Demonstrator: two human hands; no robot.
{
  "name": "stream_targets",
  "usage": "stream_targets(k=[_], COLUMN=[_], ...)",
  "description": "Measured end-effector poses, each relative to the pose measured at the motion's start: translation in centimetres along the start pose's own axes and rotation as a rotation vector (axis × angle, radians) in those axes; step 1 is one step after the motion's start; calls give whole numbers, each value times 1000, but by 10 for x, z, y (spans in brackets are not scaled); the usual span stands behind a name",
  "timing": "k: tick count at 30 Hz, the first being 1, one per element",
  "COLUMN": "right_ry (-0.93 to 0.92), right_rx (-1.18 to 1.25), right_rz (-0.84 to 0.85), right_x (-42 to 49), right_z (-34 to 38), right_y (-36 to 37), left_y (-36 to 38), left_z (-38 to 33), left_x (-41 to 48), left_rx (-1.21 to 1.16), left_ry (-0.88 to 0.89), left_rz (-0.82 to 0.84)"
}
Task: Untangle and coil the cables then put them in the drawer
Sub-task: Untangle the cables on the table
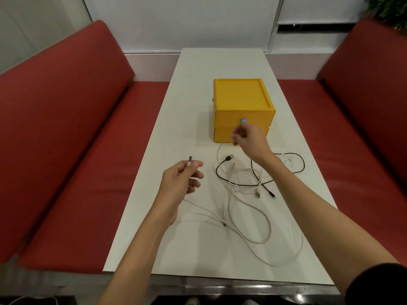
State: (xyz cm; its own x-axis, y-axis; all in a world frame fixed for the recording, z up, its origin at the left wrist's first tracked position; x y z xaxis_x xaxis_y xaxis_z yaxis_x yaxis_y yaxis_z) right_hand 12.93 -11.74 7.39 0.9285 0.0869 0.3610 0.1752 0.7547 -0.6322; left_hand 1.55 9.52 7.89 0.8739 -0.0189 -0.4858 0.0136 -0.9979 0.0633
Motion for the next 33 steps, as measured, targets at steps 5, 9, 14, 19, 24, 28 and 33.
stream_targets(k=[5,9,14,19,24,28,33], right_ry=[-160,-282,-321,-255,-63,-129,-32], right_rx=[188,146,125,288,263,28,29], right_rz=[131,264,265,134,304,492,408], right_x=[-15,-30,-41,-57,-82,-104,-108], right_z=[75,112,136,135,111,99,69], right_y=[-30,-34,-43,-49,-23,15,8], left_y=[6,18,28,24,25,18,-12], left_z=[-6,-12,-29,-28,-32,-35,-33], left_x=[-4,-8,-19,-16,-25,-29,-23], left_rx=[51,164,296,256,40,17,-13], left_ry=[199,349,553,560,502,511,490], left_rz=[-34,-28,3,-6,65,56,7])
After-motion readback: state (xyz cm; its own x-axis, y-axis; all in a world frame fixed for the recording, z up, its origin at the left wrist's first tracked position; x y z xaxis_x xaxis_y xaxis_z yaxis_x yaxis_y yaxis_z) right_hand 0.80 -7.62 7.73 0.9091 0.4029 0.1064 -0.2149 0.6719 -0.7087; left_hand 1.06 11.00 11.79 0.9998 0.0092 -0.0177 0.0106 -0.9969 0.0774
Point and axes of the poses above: each hand's wrist, its own x-axis towards the middle knuckle, its own y-axis out of the palm, z = x × y, the point moved 4 cm from there along x, towards the middle knuckle, and after that the axes turned 14 degrees about -y, right-handed, at the moved point
